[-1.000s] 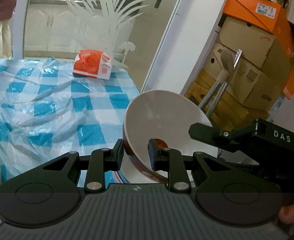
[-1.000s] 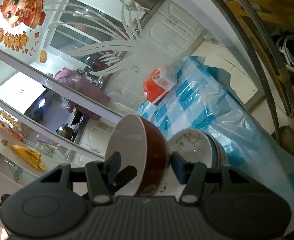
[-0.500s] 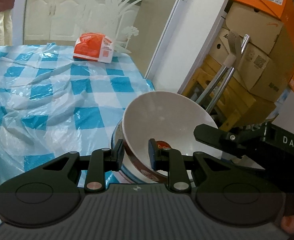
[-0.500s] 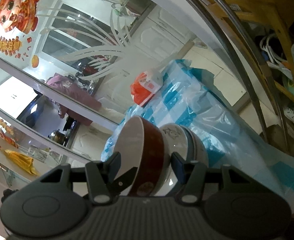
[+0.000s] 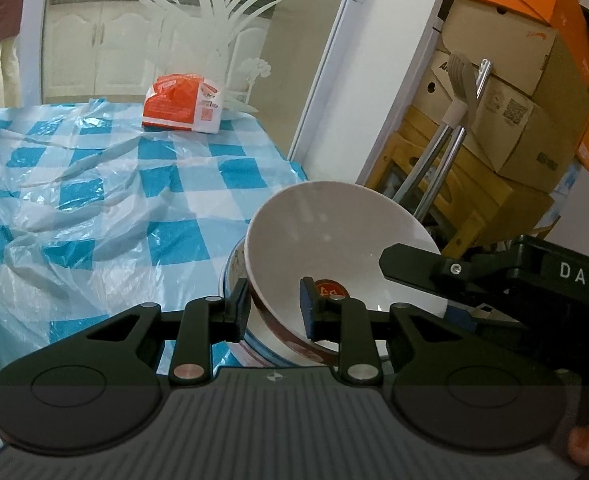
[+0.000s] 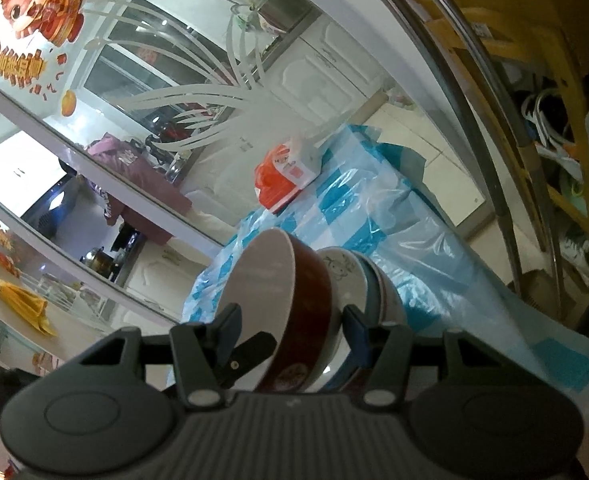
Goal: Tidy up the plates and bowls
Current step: 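Lower the red-and-white bowl into the cartoon-print bowl and open the left gripper, then pull the left gripper back from the bowl stack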
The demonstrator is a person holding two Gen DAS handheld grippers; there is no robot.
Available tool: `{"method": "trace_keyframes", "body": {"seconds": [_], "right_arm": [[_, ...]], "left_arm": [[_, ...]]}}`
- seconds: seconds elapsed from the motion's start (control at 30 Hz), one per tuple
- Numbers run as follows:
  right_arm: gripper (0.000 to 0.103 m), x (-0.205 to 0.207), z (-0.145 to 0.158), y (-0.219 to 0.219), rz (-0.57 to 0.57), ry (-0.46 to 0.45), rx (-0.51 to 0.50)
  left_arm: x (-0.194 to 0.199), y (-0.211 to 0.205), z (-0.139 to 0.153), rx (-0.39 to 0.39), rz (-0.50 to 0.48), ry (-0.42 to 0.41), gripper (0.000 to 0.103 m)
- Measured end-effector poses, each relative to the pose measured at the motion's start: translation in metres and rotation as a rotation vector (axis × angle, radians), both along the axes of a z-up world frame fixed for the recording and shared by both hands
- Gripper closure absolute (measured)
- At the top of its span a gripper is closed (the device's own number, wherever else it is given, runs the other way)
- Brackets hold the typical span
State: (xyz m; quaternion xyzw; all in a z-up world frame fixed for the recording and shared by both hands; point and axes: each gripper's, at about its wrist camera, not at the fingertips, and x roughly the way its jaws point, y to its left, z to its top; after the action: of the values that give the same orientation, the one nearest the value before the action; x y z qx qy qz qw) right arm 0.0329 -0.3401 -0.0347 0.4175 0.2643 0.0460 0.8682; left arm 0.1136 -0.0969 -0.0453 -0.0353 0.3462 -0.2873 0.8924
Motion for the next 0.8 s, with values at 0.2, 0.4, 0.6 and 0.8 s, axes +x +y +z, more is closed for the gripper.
{"method": "trace_keyframes", "body": {"seconds": [0.2, 0.4, 0.6, 0.8], "right_arm": [[0.045, 0.000, 0.005, 0.006, 0.001, 0.004, -0.065], [0.038, -0.002, 0.009, 0.010, -0.026, -0.004, -0.152], [0.033, -0.002, 0.007, 0.007, -0.047, 0.001, -0.187], [0.022, -0.006, 0.006, 0.005, -0.096, 0.006, -0.213]], "left_arm": [[-0.004, 0.004, 0.001, 0.000, 0.000, -0.023, 0.074], [-0.008, 0.009, 0.002, -0.002, 0.022, -0.048, 0.072], [-0.006, 0.026, 0.001, -0.030, 0.061, -0.033, 0.057], [-0.006, 0.046, 0.006, -0.020, 0.125, -0.073, 0.019]]}}
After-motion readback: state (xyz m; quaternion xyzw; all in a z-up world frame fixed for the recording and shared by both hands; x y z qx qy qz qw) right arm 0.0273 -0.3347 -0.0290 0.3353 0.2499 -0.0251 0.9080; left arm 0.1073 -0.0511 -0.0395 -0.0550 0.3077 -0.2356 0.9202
